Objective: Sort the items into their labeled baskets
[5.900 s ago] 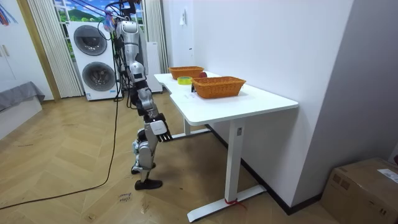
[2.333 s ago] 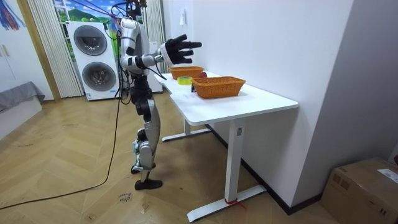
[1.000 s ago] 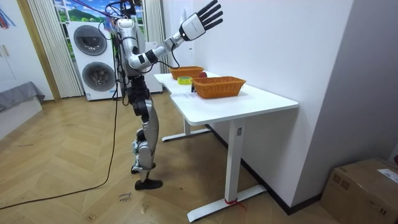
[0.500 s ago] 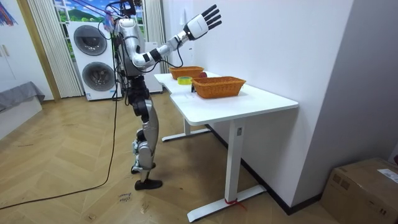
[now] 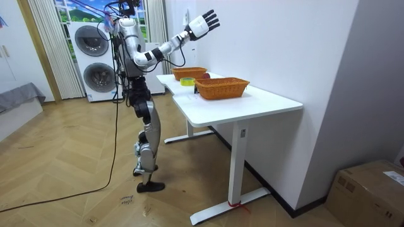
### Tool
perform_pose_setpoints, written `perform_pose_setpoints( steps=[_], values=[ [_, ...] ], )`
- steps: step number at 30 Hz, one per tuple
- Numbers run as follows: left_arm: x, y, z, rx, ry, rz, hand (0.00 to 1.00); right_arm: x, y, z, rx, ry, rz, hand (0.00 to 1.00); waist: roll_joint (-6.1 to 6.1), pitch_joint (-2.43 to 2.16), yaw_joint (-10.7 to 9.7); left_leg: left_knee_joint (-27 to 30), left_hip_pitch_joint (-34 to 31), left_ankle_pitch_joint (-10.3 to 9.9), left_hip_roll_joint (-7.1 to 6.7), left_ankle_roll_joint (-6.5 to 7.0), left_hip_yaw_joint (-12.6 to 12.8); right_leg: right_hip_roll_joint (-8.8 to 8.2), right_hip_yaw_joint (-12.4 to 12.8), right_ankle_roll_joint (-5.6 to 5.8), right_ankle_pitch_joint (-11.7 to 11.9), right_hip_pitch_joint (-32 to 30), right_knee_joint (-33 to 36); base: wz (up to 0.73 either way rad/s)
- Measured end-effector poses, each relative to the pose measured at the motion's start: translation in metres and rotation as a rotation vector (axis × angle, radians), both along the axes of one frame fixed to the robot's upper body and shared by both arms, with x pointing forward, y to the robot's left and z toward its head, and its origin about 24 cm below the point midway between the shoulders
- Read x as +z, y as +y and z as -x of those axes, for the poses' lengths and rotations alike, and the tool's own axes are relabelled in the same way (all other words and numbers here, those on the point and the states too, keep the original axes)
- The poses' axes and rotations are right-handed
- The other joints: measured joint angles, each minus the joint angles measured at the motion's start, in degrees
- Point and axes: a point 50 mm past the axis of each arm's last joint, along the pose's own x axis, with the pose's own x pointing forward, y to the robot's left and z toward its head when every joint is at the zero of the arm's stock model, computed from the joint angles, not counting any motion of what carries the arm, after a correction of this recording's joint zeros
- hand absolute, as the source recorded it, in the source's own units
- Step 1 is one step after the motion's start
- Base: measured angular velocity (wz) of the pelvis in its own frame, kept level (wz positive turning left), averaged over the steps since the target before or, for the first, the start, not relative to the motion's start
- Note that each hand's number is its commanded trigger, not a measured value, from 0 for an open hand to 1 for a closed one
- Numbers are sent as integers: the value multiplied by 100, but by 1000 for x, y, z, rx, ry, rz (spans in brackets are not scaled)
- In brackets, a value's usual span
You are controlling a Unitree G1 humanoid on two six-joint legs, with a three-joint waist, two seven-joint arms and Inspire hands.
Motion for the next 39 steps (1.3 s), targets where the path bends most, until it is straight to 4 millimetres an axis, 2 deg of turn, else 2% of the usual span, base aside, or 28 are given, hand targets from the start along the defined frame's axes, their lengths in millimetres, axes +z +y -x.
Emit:
perform_pose_setpoints(
  steps=[5, 10, 16, 21, 34, 39],
  values=[
    [0, 0, -2, 6, -3, 1, 0, -6, 11, -3, 66, 57, 83, 0, 27, 17, 38, -6, 6, 0, 5, 0, 27, 7, 11, 0, 0, -14, -1, 0],
    [0, 0, -7, 2, -16, 1, 0, -10, 18, -4, 115, 92, 150, 0, 12, 8, 129, -12, -3, 0, 4, 0, 31, 6, 3, 0, 0, -16, 0, 0],
    [0, 0, -9, 1, -21, 2, 0, -14, 25, -4, 165, 117, 217, 0, -10, -1, 146, -15, -7, 0, 6, 0, 34, 5, -11, 0, 0, -4, 1, 0],
    [0, 0, -14, -9, -29, 1, 0, -25, 38, -6, 241, 192, 292, 0, -28, -5, 145, -16, -7, 0, 1, 0, 36, -1, -8, 0, 0, -4, -2, 0],
    [0, 1, -13, -21, -13, -5, 0, -45, 37, -10, 285, 306, 367, 0, -52, 11, 180, -23, 10, 0, 1, 0, -5, 3, -69, 8, 17, 73, -93, 2],
    [-1, 1, -16, -36, -2, -4, 0, -57, 43, -10, 333, 361, 386, 0, -65, 22, 181, -22, 7, -1, -1, 0, -16, -1, -81, 8, 18, 74, -96, 0]
  ],
)
